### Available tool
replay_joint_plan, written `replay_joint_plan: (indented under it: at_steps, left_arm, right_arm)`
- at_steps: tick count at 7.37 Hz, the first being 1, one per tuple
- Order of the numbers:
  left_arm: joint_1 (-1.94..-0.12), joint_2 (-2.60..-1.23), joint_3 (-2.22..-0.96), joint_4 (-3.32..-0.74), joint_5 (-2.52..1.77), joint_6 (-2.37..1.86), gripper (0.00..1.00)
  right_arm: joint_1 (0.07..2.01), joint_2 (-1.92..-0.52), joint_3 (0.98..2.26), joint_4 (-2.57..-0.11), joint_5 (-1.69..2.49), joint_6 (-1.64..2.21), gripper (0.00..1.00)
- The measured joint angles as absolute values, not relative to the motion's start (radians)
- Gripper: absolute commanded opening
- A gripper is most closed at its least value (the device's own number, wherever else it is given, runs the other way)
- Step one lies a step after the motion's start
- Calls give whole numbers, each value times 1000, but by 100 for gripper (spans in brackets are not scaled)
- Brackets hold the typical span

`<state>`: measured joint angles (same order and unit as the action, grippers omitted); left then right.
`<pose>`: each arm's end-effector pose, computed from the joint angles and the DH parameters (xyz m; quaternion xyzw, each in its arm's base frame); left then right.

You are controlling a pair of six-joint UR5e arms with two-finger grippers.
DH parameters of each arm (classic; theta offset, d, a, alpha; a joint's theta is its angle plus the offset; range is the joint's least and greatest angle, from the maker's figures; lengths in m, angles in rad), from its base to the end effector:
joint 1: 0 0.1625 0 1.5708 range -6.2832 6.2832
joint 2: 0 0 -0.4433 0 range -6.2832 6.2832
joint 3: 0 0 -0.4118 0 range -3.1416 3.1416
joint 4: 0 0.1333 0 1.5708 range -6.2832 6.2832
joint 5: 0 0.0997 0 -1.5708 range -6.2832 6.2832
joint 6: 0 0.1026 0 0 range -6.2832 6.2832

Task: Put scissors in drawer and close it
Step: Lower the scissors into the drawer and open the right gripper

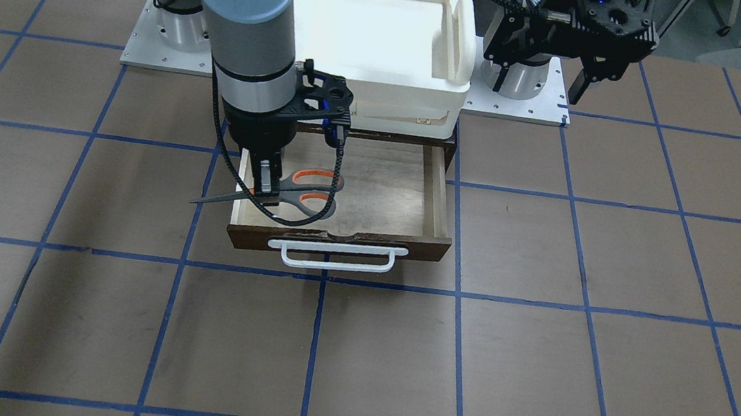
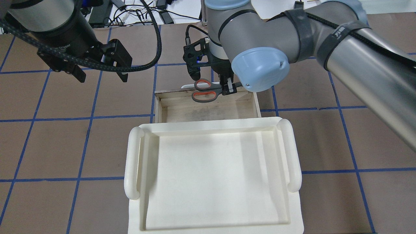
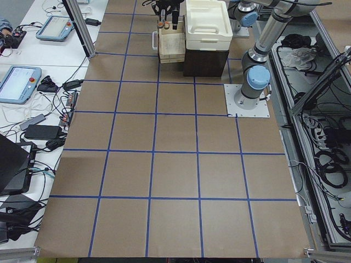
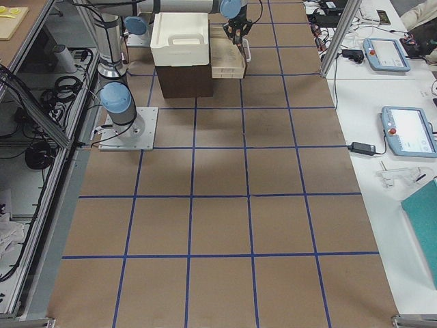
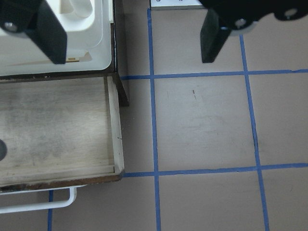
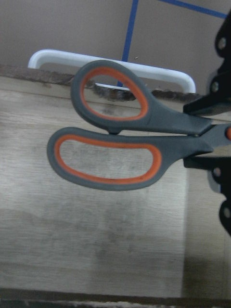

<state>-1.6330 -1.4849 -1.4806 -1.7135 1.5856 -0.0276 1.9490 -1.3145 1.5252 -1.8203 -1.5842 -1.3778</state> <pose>-0.1608 -0.4614 0.5771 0.0172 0.9997 -0.0170 0.0066 0.3510 -0.5262 0.4065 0.7692 -0.6387 0.0138 0.0152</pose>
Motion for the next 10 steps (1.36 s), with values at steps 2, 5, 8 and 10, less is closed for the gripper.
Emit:
replay_joint_plan:
  at_steps: [2, 5, 8, 10]
  left_arm:
    - [-1634, -1485, -1481, -1713, 1585, -28, 100]
    - [-1634, -1493, -1482, -1702, 1579, -31, 100]
    - [-1634, -1498, -1482, -1691, 1579, -30, 100]
    - [-1634, -1497, -1482, -1691, 1581, -29, 100]
  right_arm:
    - [1994, -1284, 1526, -1824, -1583, -1329, 0]
    - [2033, -1255, 1530, -1831, -1575, -1308, 0]
    - [2058, -1221, 1531, -1848, -1574, -1273, 0]
    - [2060, -1214, 1530, -1849, -1574, -1265, 0]
